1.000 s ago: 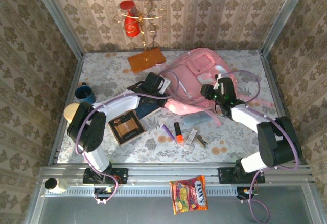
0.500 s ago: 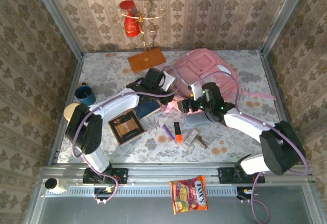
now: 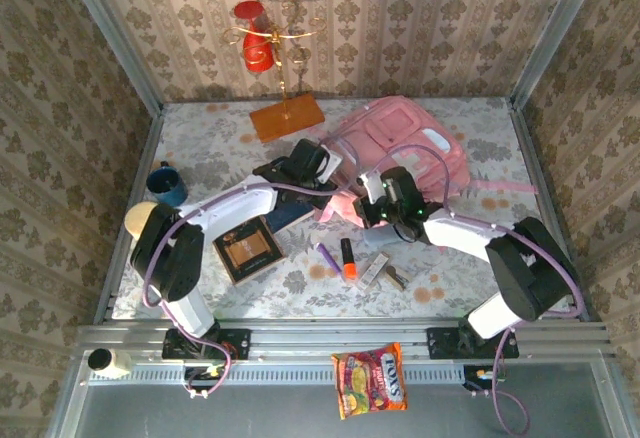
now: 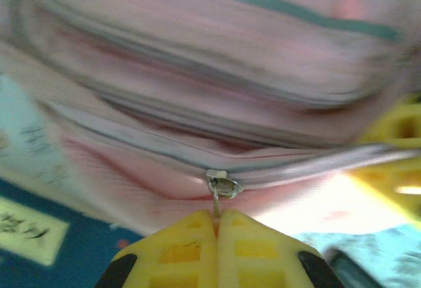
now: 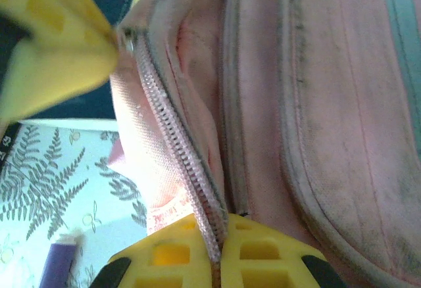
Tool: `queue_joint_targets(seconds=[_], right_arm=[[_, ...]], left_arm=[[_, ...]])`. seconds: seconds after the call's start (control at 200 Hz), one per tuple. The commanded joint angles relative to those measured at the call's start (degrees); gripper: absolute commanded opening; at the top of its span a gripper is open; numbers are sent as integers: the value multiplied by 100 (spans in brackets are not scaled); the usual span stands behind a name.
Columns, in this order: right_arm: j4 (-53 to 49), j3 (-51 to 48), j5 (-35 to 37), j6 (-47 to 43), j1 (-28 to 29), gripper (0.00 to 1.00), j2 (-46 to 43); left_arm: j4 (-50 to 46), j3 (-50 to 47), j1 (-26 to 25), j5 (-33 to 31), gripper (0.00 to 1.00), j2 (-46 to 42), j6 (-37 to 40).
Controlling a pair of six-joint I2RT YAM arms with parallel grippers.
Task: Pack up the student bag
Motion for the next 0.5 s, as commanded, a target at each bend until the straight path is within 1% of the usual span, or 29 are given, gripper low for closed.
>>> queue_joint_targets(seconds=[0.0,0.145,0.21,0.28,0.32,0.34,0.41,0.495], right_arm=[[322,-322,426,423,-69,0,-460],[318,-402,389,397,-61,0,-560],[307,-462,466,329,-76,0,-633],[249,-512,567,275,-157,0,-663],[205,-534,637,272,-246,0,-663],[163,-539,666,266,-295,0,-844],[-43,-489,740,230,-465,0,-993],[-252,-406,609,246,-722,0,-1168]], left_arm=[[-97,-194,229,-1448,0,134,276],[-65,-38,316,-1834,0,282,387],[-76,57,399,-1828,0,359,403],[-92,141,506,-1673,0,391,408],[-49,146,570,-1456,0,355,384],[-35,146,609,-1341,0,321,353],[83,94,686,-923,0,157,267],[138,53,688,-624,0,-48,201]])
